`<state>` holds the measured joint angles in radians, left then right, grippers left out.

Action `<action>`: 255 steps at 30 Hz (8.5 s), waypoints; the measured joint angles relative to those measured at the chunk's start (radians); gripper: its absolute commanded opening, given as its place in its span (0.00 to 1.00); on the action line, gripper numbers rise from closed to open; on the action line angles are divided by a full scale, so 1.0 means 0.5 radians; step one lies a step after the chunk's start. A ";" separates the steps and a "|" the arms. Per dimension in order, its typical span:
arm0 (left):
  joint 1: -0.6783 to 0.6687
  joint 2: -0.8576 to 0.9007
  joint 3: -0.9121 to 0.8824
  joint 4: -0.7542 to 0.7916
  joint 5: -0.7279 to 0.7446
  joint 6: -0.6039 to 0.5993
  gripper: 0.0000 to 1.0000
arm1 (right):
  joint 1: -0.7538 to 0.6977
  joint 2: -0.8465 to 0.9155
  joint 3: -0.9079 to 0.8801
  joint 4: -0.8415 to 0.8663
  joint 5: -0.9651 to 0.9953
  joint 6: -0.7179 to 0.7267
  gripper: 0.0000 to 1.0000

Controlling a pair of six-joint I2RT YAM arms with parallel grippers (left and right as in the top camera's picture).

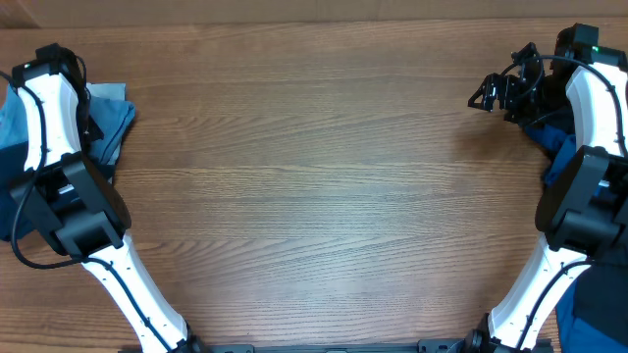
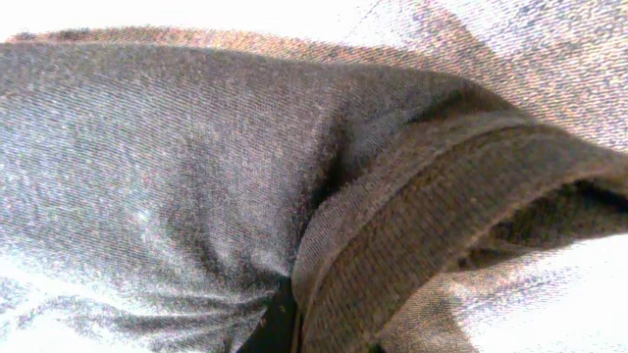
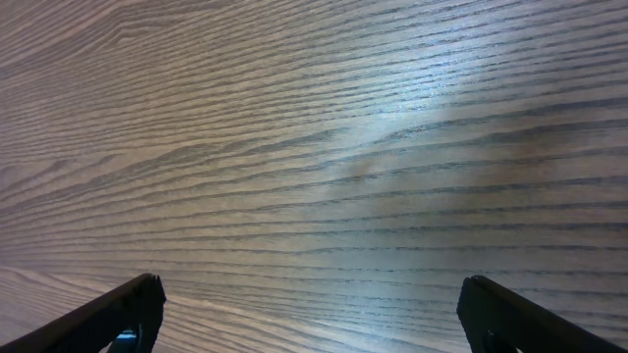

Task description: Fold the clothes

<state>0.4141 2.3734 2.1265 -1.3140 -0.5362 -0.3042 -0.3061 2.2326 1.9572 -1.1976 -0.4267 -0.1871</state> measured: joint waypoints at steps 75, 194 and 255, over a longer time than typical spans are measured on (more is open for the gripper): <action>0.547 -0.004 0.796 -0.569 0.513 -0.130 0.04 | 0.000 0.000 0.000 0.001 0.000 0.000 1.00; -0.881 0.002 1.295 -0.152 2.024 0.032 1.00 | 0.933 -4.435 -3.584 2.486 0.298 -0.054 1.00; -0.881 -2.552 0.049 -0.701 1.331 0.078 1.00 | 0.797 -4.440 -3.878 2.216 0.805 0.285 1.00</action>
<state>-0.0265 1.0973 2.1509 -1.6646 0.1295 -0.2653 0.0925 0.0128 0.0181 -0.0895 -0.0242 -0.0448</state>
